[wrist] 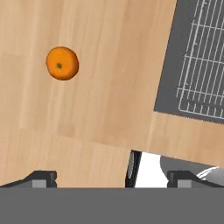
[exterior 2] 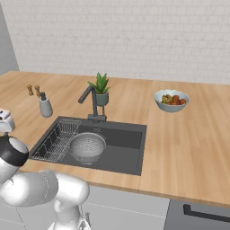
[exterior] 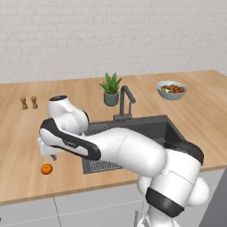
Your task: Put the colander in the sink, put the tangerine in the colander, and turn on the sink faucet and pour water over the colander.
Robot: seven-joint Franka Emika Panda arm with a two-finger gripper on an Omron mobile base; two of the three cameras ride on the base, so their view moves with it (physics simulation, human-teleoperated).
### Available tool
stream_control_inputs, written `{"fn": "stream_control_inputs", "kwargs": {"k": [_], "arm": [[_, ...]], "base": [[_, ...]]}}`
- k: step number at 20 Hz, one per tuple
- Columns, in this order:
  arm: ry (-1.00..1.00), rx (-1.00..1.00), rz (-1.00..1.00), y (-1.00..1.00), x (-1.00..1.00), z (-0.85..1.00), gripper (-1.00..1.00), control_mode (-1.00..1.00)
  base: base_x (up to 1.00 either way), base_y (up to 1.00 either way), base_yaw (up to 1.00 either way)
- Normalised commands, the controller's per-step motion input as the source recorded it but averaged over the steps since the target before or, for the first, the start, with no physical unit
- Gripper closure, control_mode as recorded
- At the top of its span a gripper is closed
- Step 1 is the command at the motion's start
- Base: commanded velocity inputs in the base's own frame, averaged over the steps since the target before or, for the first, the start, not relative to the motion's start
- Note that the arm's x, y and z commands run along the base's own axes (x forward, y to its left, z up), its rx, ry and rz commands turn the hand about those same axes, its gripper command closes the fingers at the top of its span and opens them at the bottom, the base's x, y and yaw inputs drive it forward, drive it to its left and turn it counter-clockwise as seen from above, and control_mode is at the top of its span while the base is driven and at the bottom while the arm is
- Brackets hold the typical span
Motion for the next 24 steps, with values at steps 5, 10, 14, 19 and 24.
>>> {"fn": "stream_control_inputs", "kwargs": {"k": [5, 10, 14, 19, 24], "arm": [[0.00, 0.00, 0.00, 0.44, 0.34, -0.56, -1.00, -1.00], [-0.08, -0.01, 0.00, 0.33, 0.17, -0.46, -1.00, -1.00], [-0.12, 0.00, 0.00, 0.17, 0.15, -0.49, -1.00, -1.00], [-0.04, 0.00, 0.00, 0.19, 0.24, -0.33, -1.00, -1.00], [0.00, 0.00, 0.00, 0.23, 0.21, -0.15, -1.00, -1.00]], "base": [[0.00, 0.00, 0.00], [0.00, 0.00, 0.00], [0.00, 0.00, 0.00], [0.00, 0.00, 0.00], [0.00, 0.00, 0.00]]}}
